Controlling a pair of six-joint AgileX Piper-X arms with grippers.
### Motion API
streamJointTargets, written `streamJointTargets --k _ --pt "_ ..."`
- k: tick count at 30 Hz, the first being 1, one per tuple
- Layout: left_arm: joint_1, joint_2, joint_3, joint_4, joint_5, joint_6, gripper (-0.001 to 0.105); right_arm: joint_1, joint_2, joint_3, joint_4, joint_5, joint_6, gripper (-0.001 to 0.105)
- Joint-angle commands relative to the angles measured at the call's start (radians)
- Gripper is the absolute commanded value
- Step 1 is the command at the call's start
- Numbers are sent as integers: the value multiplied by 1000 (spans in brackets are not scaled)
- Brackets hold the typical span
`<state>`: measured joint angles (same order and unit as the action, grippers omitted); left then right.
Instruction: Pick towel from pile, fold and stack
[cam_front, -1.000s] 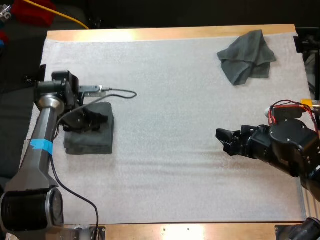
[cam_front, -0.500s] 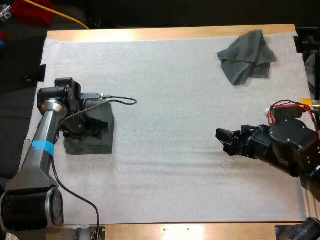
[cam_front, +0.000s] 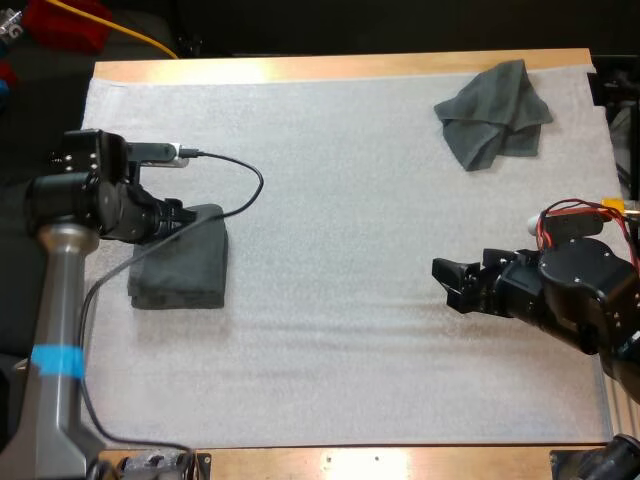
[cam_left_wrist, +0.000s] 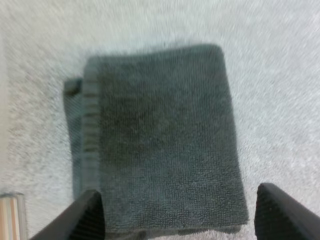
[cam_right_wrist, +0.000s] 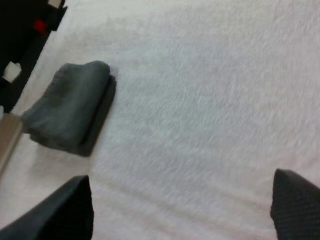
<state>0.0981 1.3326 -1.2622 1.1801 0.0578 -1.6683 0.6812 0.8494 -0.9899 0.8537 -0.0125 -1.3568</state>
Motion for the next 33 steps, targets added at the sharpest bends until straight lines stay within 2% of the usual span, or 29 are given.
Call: streamJointTargets --k 1,5,9,15,21,29,33 --pt "2 -24 -5 5 6 -10 61 -3 -4 -8 -2 35 -25 71" --pt "2 -97 -5 8 6 -10 61 -14 -4 -8 -2 131 -72 71" --pt "2 -164 -5 22 6 -10 61 -91 -4 -8 4 128 -85 71" --pt "2 -246 -3 27 52 -10 61 -256 -4 -8 3 85 -146 71" --pt "2 -306 -3 32 53 -10 61 -436 -4 -8 28 25 -184 71" --pt "-32 -368 -3 34 52 -10 61 -700 -37 -8 133 20 -315 71" --pt "-70 -387 -3 34 51 -10 61 -799 -82 -8 137 37 -326 71"
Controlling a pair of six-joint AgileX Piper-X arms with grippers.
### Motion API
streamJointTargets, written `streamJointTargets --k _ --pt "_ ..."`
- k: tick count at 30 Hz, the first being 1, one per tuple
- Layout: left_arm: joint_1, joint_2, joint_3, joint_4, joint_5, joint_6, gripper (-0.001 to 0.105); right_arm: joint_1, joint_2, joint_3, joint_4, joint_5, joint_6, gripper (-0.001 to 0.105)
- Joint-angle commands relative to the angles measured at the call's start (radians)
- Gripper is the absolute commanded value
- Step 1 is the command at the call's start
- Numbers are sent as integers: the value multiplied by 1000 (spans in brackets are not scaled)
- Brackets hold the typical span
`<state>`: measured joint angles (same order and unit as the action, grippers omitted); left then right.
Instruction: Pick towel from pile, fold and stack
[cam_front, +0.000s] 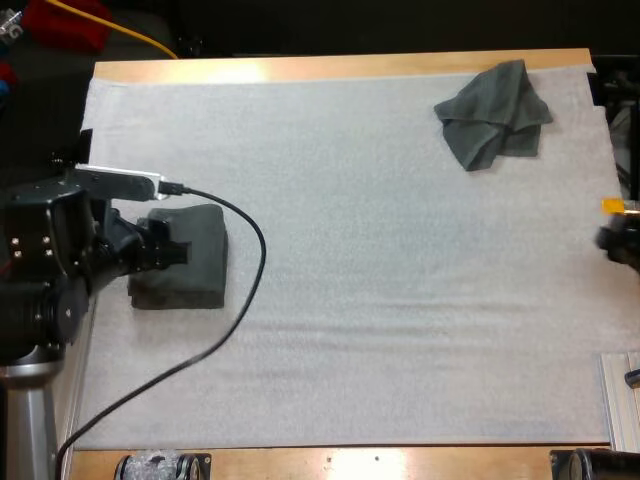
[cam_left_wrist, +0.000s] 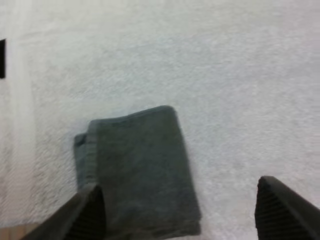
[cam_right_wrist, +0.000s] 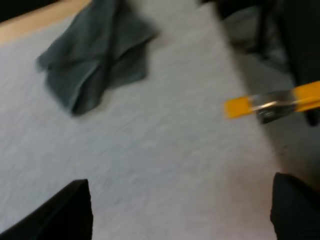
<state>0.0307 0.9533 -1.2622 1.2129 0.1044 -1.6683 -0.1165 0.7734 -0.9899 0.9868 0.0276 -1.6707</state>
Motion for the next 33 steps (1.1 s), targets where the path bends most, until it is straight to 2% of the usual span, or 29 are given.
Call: streamJointTargets --k 1,6,15,19,23,28,33 --pt "-12 -16 -3 2 5 -9 61 -17 -24 -8 4 -2 -24 71" --pt "-32 -69 9 8 -4 -3 61 -26 -103 -8 4 -1 -90 71" --pt "-34 -280 147 -54 -4 -3 61 -26 -275 -8 42 -5 -168 71" --pt "-34 -415 217 -66 -4 -1 61 -26 -366 -8 50 -16 -166 71" --pt "-34 -554 256 -67 -3 30 61 -26 -456 -8 51 -61 -166 71" --pt "-34 -707 282 -67 -2 37 61 -26 -569 -8 84 -122 -161 71" --pt "-34 -836 291 -62 4 37 61 -26 -670 3 144 -122 -131 71"
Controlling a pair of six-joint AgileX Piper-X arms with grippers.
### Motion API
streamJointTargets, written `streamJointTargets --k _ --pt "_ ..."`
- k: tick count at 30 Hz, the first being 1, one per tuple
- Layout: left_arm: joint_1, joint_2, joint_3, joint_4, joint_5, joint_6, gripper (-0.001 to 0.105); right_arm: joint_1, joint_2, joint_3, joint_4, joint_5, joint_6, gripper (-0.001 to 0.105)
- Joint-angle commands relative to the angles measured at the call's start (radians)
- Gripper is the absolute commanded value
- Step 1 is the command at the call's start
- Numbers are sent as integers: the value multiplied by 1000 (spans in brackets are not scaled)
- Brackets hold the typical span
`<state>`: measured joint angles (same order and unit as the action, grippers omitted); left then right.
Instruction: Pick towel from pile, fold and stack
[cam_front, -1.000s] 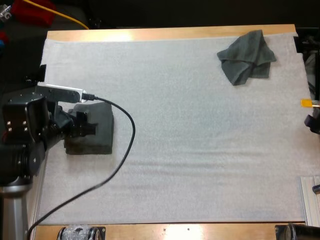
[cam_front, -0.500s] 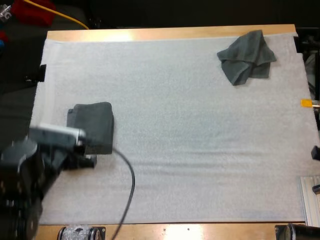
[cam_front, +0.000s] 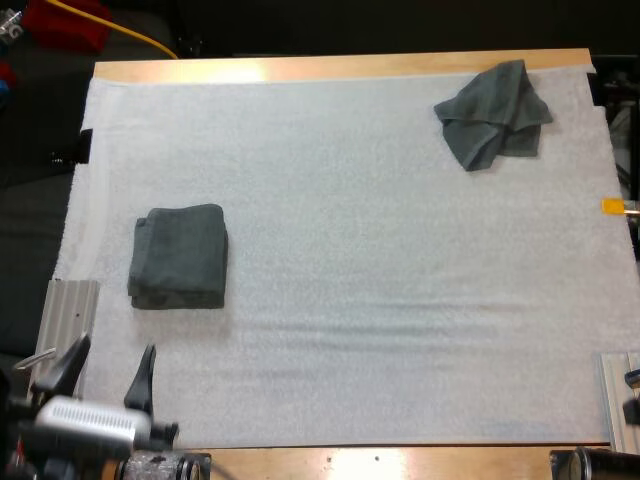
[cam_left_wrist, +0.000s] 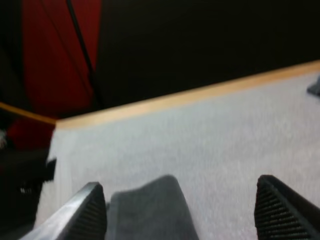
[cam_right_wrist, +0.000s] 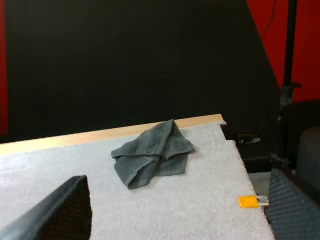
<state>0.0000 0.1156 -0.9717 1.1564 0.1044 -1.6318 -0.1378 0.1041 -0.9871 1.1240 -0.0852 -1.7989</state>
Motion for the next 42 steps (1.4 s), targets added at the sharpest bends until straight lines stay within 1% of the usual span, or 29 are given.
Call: streamJointTargets --k 1,5,8,13,16,18,21,28,31,34,37,42 --pt "-3 -28 0 -3 4 0 61 -5 -23 5 18 -9 4 71" --pt "-3 -110 0 25 4 0 61 -1 -106 26 52 -9 27 71" --pt "-3 -167 3 81 4 1 61 3 -147 36 95 -9 31 71" --pt "-3 -258 10 157 4 23 61 3 -160 51 134 -9 34 71" --pt "-1 -272 11 197 4 41 61 3 -160 71 126 -9 46 71" --pt "0 -270 28 198 2 44 61 3 -160 82 121 -9 46 71" --pt "0 -270 77 145 4 44 61 3 -160 109 80 -9 46 71" --pt "0 -270 245 -57 4 44 61 3 -158 208 -44 -6 46 71" --pt "0 -268 311 -108 4 44 61 3 -158 260 -71 -5 46 71" --pt "0 -268 367 -131 4 44 61 3 -158 313 -73 -5 46 71" --pt "0 -268 408 -131 4 44 61 3 -158 359 -73 -5 46 71" --pt "0 -268 454 -133 4 43 61 3 -158 420 -63 -5 46 71"
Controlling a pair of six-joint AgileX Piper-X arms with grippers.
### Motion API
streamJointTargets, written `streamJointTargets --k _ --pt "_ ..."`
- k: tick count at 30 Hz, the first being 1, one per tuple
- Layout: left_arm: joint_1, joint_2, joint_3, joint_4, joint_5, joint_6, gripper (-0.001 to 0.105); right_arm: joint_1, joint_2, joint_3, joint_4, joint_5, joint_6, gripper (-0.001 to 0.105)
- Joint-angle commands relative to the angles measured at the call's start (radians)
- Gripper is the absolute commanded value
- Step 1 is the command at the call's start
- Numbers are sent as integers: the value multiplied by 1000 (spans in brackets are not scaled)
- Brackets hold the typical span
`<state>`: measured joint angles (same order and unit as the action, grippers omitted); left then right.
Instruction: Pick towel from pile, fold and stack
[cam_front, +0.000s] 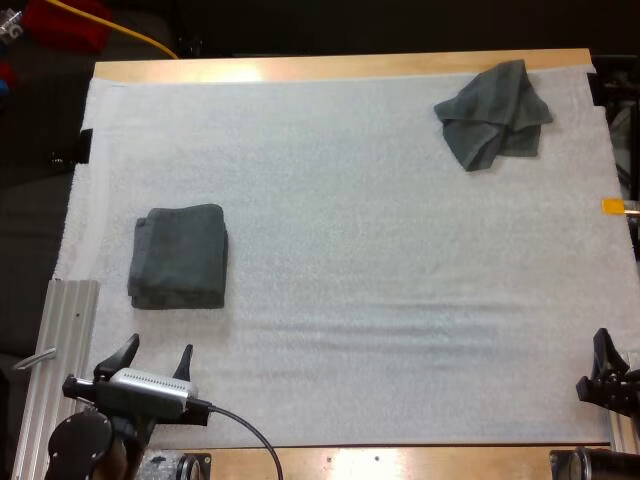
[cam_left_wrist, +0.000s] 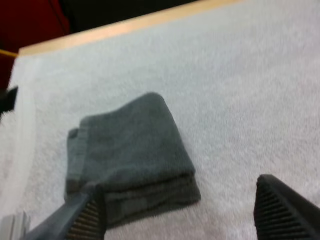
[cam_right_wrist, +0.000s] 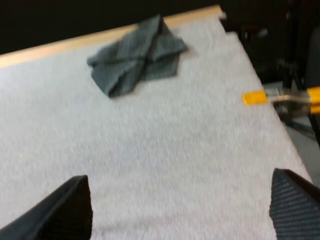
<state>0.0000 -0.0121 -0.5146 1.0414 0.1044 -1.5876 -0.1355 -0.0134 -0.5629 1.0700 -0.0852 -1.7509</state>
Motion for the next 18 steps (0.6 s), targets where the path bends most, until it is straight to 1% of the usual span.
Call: streamJointTargets --k 1,18 --pt "0 -140 0 -24 4 -3 61 0 -40 6 0 -5 -2 71" --pt "0 -140 0 -24 4 -7 61 0 -39 15 3 -2 -2 71"
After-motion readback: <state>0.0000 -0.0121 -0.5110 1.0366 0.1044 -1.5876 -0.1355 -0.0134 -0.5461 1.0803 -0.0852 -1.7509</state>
